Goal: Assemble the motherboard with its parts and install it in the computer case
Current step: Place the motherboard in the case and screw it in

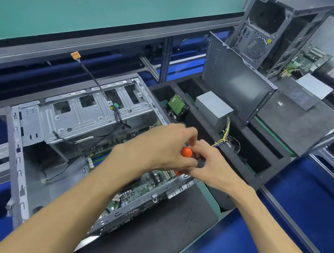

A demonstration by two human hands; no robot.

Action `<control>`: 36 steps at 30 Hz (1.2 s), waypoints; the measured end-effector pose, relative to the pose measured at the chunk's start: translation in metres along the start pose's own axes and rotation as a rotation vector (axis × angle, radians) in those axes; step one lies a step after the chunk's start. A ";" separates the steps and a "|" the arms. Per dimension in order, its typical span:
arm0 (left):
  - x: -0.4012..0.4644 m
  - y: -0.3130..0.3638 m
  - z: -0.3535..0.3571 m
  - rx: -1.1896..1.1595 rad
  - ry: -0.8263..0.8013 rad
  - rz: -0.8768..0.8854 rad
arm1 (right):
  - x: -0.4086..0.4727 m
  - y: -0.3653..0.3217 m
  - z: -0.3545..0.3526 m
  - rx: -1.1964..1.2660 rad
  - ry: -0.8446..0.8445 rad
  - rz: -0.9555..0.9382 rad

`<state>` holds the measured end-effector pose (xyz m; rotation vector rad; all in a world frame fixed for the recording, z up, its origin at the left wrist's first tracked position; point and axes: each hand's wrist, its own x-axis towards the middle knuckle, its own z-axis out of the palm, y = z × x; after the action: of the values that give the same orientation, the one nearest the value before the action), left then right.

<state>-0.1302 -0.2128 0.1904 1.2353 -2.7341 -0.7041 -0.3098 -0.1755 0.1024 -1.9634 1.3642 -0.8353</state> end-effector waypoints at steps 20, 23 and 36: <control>0.002 0.002 -0.001 -0.010 -0.048 0.051 | 0.000 -0.001 0.001 0.033 -0.024 0.094; 0.003 0.003 0.005 0.117 0.069 -0.021 | 0.000 -0.001 0.002 0.023 -0.036 0.090; 0.003 0.000 0.000 0.049 -0.019 0.018 | 0.003 -0.001 0.003 0.037 -0.034 0.115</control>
<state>-0.1323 -0.2145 0.1903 1.2180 -2.7901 -0.6547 -0.3063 -0.1781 0.1022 -1.8439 1.4174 -0.7643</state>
